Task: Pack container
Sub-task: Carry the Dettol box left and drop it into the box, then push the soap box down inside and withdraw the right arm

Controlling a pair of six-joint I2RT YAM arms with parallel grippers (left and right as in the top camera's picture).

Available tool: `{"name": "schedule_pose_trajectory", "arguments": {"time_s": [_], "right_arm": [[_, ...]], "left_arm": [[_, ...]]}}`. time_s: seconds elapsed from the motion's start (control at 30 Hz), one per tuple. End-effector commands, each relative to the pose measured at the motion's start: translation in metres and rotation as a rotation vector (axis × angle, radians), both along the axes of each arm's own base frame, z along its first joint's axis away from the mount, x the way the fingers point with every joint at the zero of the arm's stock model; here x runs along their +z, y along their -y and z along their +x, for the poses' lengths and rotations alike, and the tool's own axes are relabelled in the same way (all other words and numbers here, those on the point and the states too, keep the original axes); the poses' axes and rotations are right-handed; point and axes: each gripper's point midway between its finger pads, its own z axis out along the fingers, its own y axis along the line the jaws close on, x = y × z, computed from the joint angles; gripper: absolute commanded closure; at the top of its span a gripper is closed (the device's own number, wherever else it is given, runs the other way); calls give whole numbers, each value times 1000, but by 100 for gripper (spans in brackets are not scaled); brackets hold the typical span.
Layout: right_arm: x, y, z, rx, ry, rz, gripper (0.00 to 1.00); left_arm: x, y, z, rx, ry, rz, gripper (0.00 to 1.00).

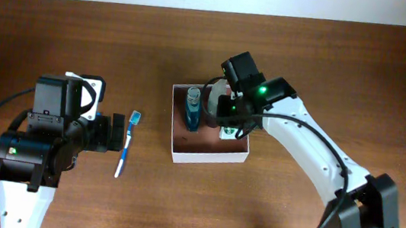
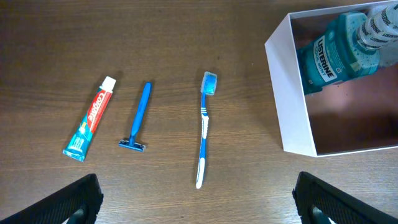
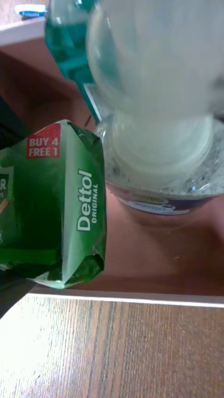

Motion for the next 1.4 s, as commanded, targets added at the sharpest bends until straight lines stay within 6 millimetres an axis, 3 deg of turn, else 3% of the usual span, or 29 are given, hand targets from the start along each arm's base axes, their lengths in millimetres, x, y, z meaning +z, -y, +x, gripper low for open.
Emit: {"name": "schedule_pose_trajectory", "arguments": {"time_s": [0.0,0.2,0.4,0.5,0.63,0.7,0.8,0.97,1.07,1.17,1.37], "right_arm": [[4,1,5,-15,21,-5,65],[9,12,4,-36,14,-13,55],[45,22,2,-52,83,-25,37],[68,31,-4,-40,120,-39,36],[99,57,-9,-91,209,-105,36],[105,76,-12,-131,214,-130,45],[96,101,-13,-192,159,-161,68],[56,128,-18,-247,29,-214,91],[27,130,-27,-240,-52,-232,94],[-17,108,-38,-143,-150,-159,94],[-50,85,-55,-79,-230,-74,94]], "left_arm": [[5,-2,1,14,13,3,1],[4,-2,1,14,12,3,1],[5,-2,1,14,13,3,1],[5,-2,1,14,13,3,1],[4,-2,1,14,12,2,1],[4,-2,0,14,8,2,1],[4,-2,0,14,6,3,0],[4,-2,0,13,6,3,1],[4,-2,0,14,6,3,1],[4,-2,0,13,5,2,1],[3,-2,-2,13,-1,4,0]]}}
